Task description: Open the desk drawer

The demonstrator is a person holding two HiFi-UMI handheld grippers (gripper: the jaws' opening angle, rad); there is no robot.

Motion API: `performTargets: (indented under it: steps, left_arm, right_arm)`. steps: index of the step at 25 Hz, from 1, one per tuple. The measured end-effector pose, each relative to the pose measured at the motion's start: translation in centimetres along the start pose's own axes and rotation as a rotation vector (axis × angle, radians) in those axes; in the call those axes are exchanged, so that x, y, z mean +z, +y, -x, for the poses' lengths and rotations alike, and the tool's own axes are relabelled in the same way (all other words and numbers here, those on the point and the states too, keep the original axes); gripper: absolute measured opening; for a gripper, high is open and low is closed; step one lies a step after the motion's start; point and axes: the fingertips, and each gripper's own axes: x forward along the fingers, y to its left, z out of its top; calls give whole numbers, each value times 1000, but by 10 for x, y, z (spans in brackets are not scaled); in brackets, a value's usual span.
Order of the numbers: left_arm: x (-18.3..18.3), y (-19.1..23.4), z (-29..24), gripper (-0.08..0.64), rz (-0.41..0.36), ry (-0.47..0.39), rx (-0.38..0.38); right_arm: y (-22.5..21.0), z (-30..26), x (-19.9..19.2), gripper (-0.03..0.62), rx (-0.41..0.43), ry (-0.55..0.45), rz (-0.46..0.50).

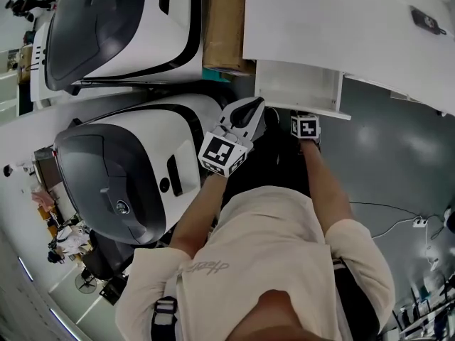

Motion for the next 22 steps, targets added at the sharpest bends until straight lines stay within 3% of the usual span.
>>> performTargets:
  steps: [11,22]
  left_arm:
    - [-26,-25,43,0,40,2,121]
    - [-42,-30,52,0,72,2,113]
  right_arm:
    - [0,0,-3,87,6,-19,-8]
    - [4,1,-10,87,0,-35,-17]
